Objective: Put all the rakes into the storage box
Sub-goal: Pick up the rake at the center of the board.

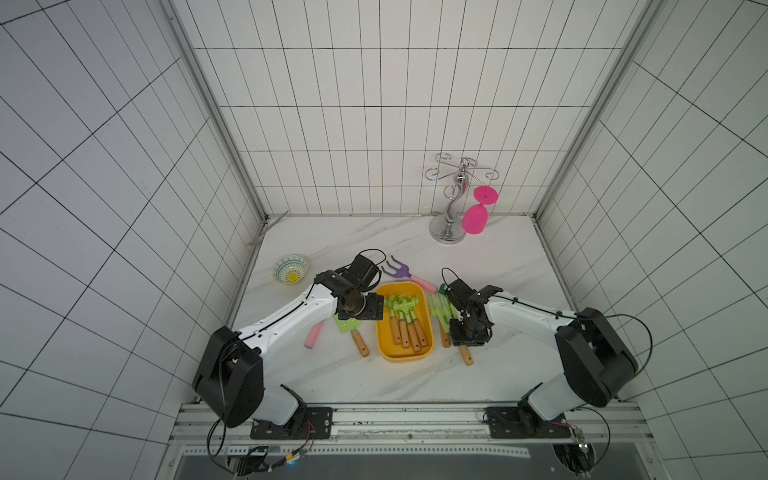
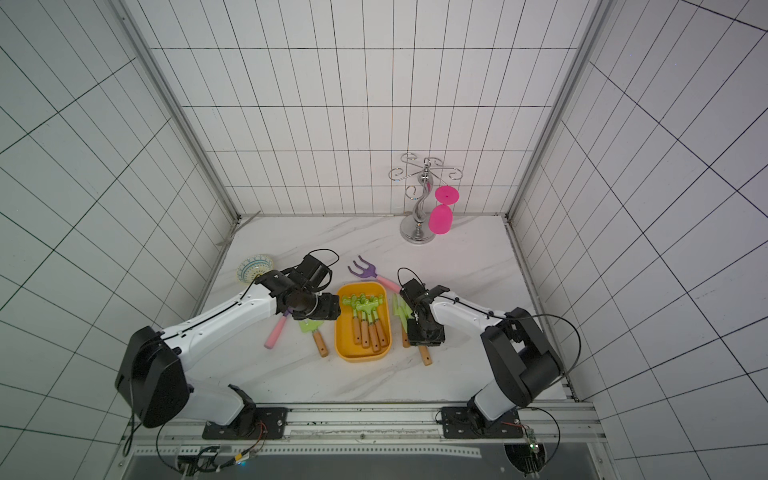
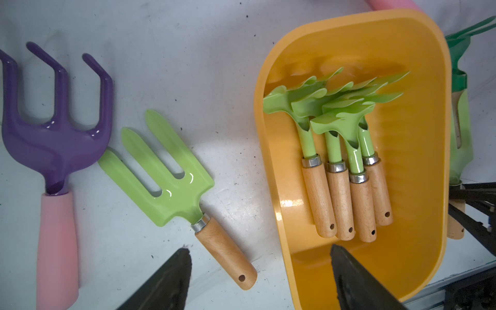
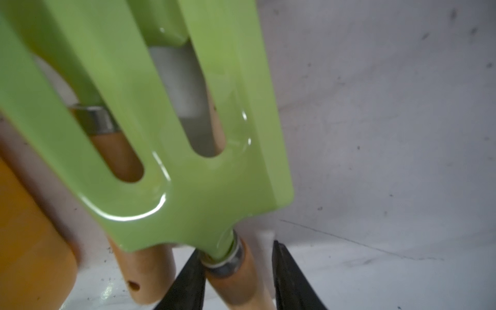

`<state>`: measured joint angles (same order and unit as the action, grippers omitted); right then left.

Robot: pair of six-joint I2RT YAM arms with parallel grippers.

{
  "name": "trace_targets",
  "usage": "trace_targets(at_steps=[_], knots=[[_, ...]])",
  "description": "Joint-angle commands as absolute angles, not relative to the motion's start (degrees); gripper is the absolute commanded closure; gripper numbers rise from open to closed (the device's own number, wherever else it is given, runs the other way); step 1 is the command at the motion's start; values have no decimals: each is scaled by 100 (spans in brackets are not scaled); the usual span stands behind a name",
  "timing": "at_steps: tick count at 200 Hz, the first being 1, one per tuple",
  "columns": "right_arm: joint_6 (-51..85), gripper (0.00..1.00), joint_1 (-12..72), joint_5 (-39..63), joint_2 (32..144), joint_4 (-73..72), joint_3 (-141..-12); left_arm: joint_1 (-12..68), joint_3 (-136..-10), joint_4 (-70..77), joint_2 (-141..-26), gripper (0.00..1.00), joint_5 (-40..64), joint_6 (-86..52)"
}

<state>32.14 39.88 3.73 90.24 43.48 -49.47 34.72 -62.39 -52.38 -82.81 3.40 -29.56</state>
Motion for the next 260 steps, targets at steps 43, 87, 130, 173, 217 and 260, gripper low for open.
trace_targets(at_steps=[43, 87, 130, 173, 217, 260], knots=[[3147, 70, 4121, -1, 9044, 4486, -4947, 3486, -6322, -5247, -8226, 17, 175, -2962], [2919, 78, 4122, 53, 8398, 4754, -5104, 3485, -6459, -5111, -8173, 17, 289, -2870], [2758, 79, 4107, 259, 7545, 5049, -5573, 3439, -6430, -4394, -7824, 17, 1514, -2715], [2542, 79, 4061, 1253, 7013, 4245, -6255, 3383, -5816, -2271, -7455, 18, 4423, -3122], [3025, 78, 4017, 2808, 7008, 2038, -6340, 3359, -5240, -149, -7495, 21, 5714, -4109], [3482, 78, 3999, 3674, 7144, 994, -6293, 3349, -4950, 693, -7368, 23, 5922, -4444]])
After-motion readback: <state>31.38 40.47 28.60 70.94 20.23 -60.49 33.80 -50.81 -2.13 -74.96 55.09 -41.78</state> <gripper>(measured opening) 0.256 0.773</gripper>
